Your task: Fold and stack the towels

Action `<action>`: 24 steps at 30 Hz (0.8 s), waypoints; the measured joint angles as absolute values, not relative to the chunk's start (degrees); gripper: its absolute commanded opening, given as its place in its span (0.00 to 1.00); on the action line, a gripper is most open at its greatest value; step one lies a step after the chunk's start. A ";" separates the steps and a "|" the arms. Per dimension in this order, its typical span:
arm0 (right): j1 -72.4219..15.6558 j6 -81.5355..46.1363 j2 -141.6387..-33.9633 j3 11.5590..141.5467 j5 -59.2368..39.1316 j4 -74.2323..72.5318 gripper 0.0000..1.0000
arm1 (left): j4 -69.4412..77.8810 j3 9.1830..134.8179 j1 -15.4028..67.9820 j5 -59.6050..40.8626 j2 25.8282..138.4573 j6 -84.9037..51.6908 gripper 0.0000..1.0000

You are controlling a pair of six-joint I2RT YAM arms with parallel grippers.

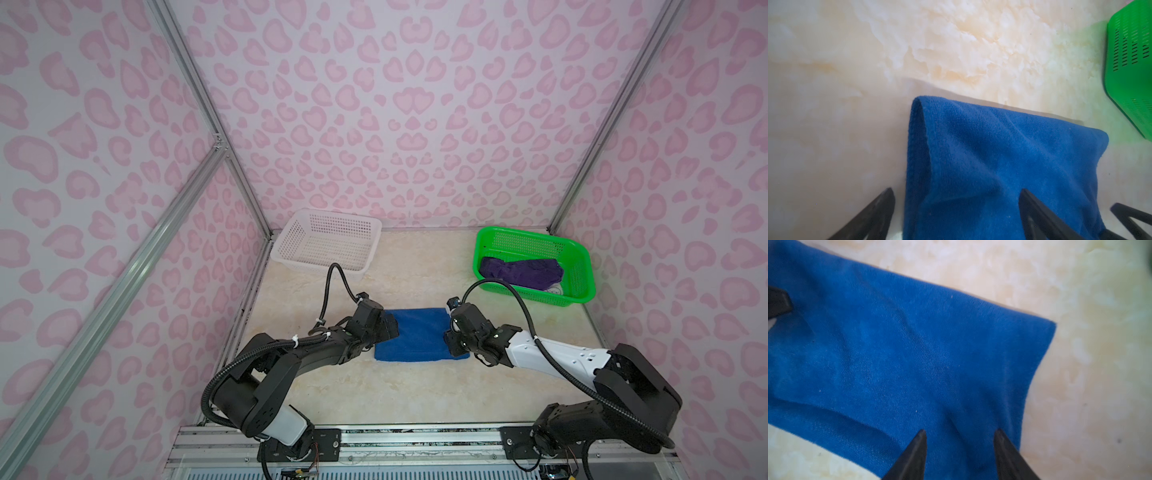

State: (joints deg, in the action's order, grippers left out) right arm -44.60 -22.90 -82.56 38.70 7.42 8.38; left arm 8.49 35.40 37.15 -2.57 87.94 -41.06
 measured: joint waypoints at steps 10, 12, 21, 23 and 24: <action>-44.40 -23.53 -90.26 38.00 3.97 -3.33 0.38 | 14.06 33.74 38.87 -5.32 89.67 -42.52 0.75; -44.40 -23.55 -90.98 37.91 3.79 -5.06 0.38 | 14.87 33.23 39.09 -5.78 89.65 -42.74 0.69; -44.34 -23.53 -92.77 37.26 3.27 -10.24 0.37 | 15.09 30.50 39.13 -7.33 87.55 -43.09 0.55; -44.34 -23.53 -92.97 37.19 3.16 -10.87 0.37 | 15.73 30.57 39.11 -7.57 88.58 -43.16 0.39; -44.34 -23.53 -93.06 37.17 3.09 -11.11 0.37 | 16.47 30.92 39.11 -7.92 89.60 -43.35 0.31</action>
